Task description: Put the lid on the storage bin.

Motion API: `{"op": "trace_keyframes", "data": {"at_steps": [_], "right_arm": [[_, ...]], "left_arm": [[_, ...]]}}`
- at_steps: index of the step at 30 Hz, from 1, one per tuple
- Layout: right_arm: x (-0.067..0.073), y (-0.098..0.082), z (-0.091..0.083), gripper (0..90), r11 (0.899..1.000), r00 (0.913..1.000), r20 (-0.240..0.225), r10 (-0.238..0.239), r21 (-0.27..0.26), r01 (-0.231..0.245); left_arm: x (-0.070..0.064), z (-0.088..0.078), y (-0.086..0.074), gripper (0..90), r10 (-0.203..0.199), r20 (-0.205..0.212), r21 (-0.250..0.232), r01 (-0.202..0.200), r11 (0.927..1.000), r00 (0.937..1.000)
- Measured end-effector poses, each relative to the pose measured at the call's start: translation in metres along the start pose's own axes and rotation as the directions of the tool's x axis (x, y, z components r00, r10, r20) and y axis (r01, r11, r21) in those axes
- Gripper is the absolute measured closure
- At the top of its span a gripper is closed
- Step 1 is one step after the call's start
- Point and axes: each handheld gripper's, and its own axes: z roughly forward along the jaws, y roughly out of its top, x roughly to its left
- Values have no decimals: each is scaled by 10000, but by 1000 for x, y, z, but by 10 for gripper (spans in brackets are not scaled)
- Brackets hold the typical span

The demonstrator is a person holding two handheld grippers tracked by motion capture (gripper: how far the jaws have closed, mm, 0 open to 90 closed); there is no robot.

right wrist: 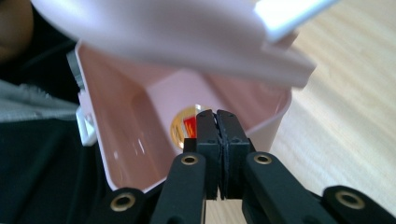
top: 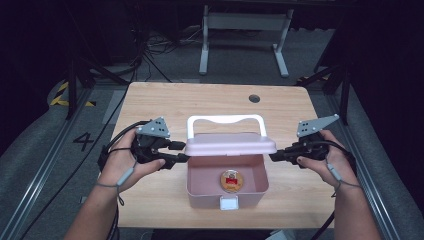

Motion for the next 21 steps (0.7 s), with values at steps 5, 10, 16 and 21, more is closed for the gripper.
{"op": "trace_keyframes", "data": {"at_steps": [5, 10, 16, 21], "right_arm": [[2, 2, -5, 900, 9987, 10000, -52, 51, -506, -54], [1, 2, -4, 900, 9987, 9999, -56, 91, -499, -94], [3, 3, -5, 900, 9988, 9999, -107, 42, -482, -47], [5, 3, -4, 900, 9994, 9997, -248, -32, -344, 23]], "left_arm": [[4, 2, -5, 548, -165, 504, 312, 149, 9994, 9986], [9, 2, -11, 520, -202, 489, 763, 164, 9969, 9986], [18, -2, -15, 515, -575, 260, 671, 556, 9962, 9980], [27, -1, -18, 515, -835, 227, 596, 820, 9948, 9962]]}}
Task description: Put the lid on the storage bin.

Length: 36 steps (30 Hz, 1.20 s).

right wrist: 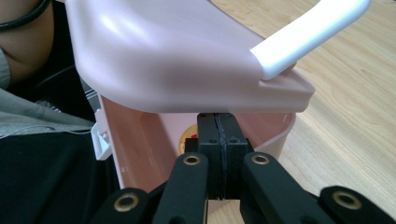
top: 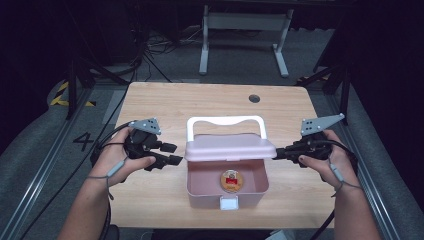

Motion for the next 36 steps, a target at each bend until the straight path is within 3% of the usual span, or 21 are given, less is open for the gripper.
{"op": "trace_keyframes", "data": {"at_steps": [3, 7, 10, 12, 15, 17, 21, 23, 27, 29, 33, 36], "right_arm": [[2, 0, 1, 896, 9996, 9999, -79, -124, 245, 126], [4, 0, 3, 882, 9988, 9998, -124, -139, 471, 145], [6, 0, 4, 881, 9970, 9996, -130, -266, 726, 275], [7, 0, 5, 882, 9960, 9995, -142, -268, 851, 279], [7, 0, 5, 881, 9949, 9994, -193, -281, 967, 298], [8, -1, 6, 877, 9926, 9991, -268, -327, 1159, 356], [12, -1, 11, 870, 9835, 9981, -271, -556, 1707, 594], [13, -1, 11, 870, 9821, 9980, -242, -578, 1783, 612], [15, -1, 13, 843, 9767, 9971, -253, -724, 2007, 760], [15, -1, 14, 839, 9732, 9959, -276, -858, 2116, 897], [16, -2, 17, 826, 9670, 9939, -412, -1023, 2304, 1091], [18, -2, 19, 827, 9605, 9923, -457, -1152, 2495, 1230]], "left_arm": [[7, -1, -3, 513, -265, -112, -21, 265, 9996, 9996], [23, -3, -8, 497, -766, -702, -178, 755, 9970, 9946], [36, -2, -12, 481, -1088, -1144, -255, 1066, 9940, 9875], [44, 0, -14, 468, -1338, -1664, -481, 1275, 9907, 9769], [49, 2, -16, 452, -1443, -1646, -540, 1372, 9891, 9757], [55, 4, -18, 441, -1293, -1792, -442, 1233, 9914, 9753], [64, 6, -22, 431, -1314, -2475, -227, 1299, 9913, 9599], [68, 8, -25, 428, -1527, -2466, -275, 1506, 9882, 9570], [80, 9, -30, 413, -1379, -2673, -204, 1374, 9903, 9537], [84, 10, -33, 411, -1511, -2705, -205, 1512, 9883, 9508], [93, 13, -38, 412, -1565, -2647, -151, 1582, 9873, 9516], [98, 14, -41, 412, -1669, -2705, -157, 1690, 9855, 9481]]}}
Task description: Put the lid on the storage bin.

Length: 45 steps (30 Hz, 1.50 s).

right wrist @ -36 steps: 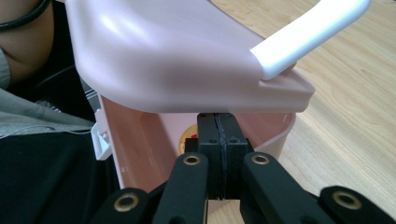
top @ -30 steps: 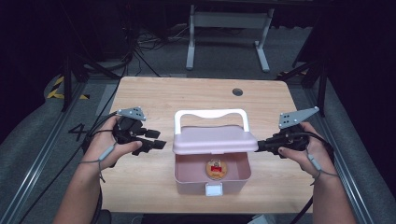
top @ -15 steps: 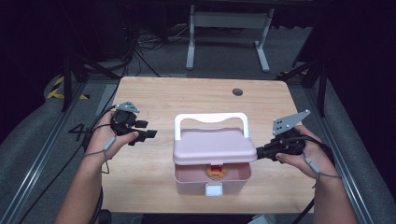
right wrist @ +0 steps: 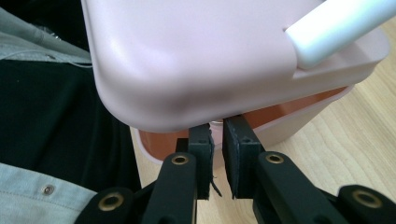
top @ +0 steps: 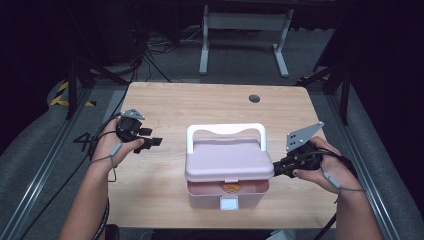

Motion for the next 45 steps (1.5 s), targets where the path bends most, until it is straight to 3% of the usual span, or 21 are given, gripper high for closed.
{"op": "trace_keyframes", "data": {"at_steps": [4, 20, 36, 41, 45], "right_arm": [[2, 0, 3, 823, 9997, 10000, 73, -62, 248, 60], [3, -2, 12, 822, 9944, 9998, -144, -134, 1047, 148], [4, -6, 12, 820, 9838, 9992, -384, -93, 1787, 161], [4, -8, 5, 791, 9911, 9984, -570, 6, 1330, 70], [2, -5, -1, 712, 9964, 9995, -256, -170, 826, 191]], "left_arm": [[1, 2, -1, 406, -223, 34, 44, 223, 9997, 9997], [4, 6, -2, 401, -178, 196, 196, 174, 9997, 9997], [7, 6, -5, 399, -401, 272, 300, 393, 9988, 9988], [8, 5, -7, 399, -433, 239, 239, 428, 9988, 9988], [11, 4, -10, 395, -496, 159, 209, 492, 9986, 9986]]}}
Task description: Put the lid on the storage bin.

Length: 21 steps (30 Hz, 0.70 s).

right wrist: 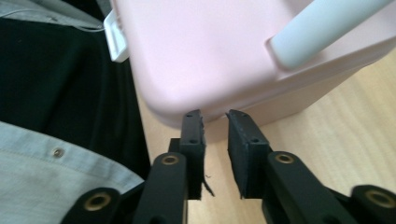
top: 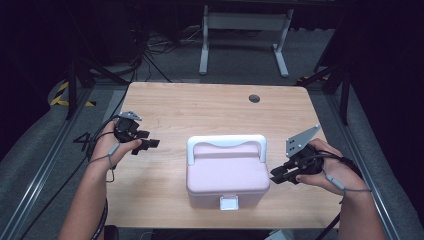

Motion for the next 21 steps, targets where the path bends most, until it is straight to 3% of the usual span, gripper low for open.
{"op": "trace_keyframes", "data": {"at_steps": [3, 7, 11, 17, 21], "right_arm": [[-2, 0, -3, 685, 9995, 10000, 76, -31, -325, 33], [-9, 1, -10, 606, 9931, 9984, 564, -32, -1169, 97], [-20, -3, -16, 567, 9829, 9940, 1005, 421, -1826, -231], [-34, -10, -26, 520, 9583, 9774, 1774, 1151, -2790, -623], [-43, -17, -33, 475, 9466, 9552, 2525, 1542, -3148, -696]], "left_arm": [[1, -3, -4, 387, -197, -56, -47, 197, 9998, 9998], [5, -6, -10, 377, -280, -217, -100, 278, 9996, 9994], [8, -9, -14, 375, -500, -267, -130, 496, 9987, 9984], [13, -10, -19, 372, -652, -413, -157, 646, 9978, 9970], [16, -10, -21, 367, -614, -551, -134, 607, 9981, 9966]]}}
